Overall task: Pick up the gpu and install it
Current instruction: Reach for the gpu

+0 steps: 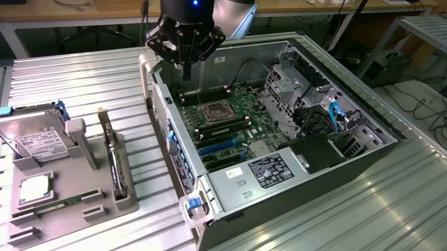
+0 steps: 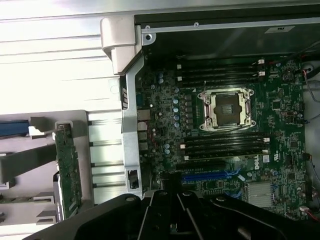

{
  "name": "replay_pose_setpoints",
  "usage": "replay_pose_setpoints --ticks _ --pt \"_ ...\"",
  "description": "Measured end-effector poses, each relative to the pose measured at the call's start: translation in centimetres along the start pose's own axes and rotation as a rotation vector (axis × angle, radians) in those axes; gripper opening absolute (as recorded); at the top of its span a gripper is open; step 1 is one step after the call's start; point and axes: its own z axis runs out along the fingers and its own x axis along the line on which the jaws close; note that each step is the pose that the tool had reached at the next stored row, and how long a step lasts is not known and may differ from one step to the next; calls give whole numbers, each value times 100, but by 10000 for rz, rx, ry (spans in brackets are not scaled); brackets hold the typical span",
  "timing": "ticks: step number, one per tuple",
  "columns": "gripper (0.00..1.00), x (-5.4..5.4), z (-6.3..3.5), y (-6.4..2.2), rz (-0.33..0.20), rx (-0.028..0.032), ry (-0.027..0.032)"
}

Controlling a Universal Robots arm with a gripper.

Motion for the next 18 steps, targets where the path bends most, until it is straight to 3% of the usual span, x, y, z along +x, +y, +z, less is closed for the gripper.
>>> replay_pose_setpoints --ticks 18 --pt "11 146 -1 -17 0 0 0"
